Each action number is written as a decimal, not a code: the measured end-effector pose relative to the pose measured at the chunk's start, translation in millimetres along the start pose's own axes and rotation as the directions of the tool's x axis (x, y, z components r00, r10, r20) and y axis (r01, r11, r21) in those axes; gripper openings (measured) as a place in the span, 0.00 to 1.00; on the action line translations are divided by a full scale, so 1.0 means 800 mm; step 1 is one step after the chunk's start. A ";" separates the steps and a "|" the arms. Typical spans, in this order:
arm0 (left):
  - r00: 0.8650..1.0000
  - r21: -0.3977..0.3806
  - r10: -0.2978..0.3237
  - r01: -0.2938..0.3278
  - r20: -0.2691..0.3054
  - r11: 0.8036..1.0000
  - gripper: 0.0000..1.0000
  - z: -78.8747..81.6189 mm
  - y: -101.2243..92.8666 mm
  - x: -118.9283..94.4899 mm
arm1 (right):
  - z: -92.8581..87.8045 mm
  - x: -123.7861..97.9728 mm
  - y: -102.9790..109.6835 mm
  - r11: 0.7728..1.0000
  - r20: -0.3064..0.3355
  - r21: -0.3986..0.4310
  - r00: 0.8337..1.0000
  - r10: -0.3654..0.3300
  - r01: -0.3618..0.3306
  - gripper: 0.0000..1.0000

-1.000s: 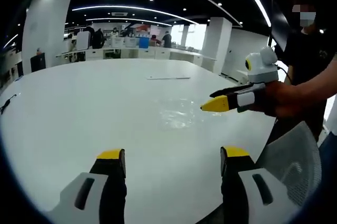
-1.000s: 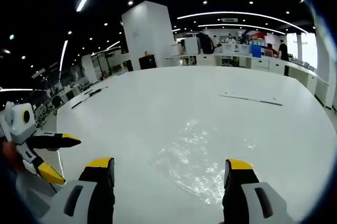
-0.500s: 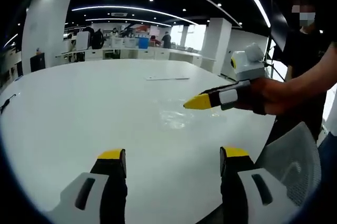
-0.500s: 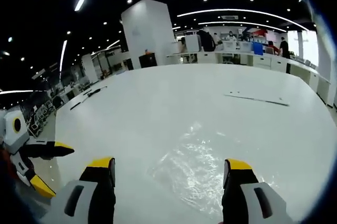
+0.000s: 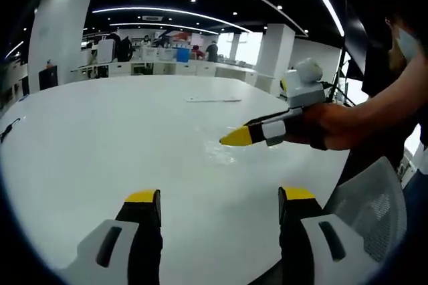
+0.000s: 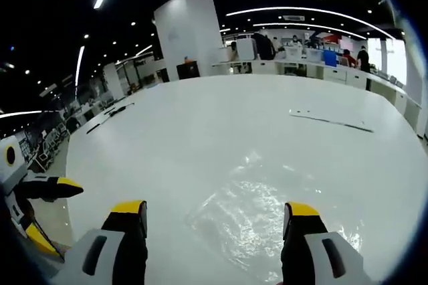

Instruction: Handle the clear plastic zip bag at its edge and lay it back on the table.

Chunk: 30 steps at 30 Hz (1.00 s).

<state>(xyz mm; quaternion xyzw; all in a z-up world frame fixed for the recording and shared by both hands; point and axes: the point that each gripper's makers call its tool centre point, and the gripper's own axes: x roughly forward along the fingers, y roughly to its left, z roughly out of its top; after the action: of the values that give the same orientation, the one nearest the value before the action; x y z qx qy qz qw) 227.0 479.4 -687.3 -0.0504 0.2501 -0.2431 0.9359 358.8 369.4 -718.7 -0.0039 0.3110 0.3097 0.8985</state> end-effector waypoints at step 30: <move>1.000 -0.023 -0.001 0.000 -0.011 1.000 0.66 -0.001 0.000 0.000 | -0.040 0.050 -0.003 0.997 -0.124 -0.054 0.991 -0.058 0.052 0.68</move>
<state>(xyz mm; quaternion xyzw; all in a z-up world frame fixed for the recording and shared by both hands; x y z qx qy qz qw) 226.4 479.4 -687.8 -0.0599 0.2579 -0.2406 0.9338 366.7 383.4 -767.1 -0.0547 0.3587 0.2918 0.8850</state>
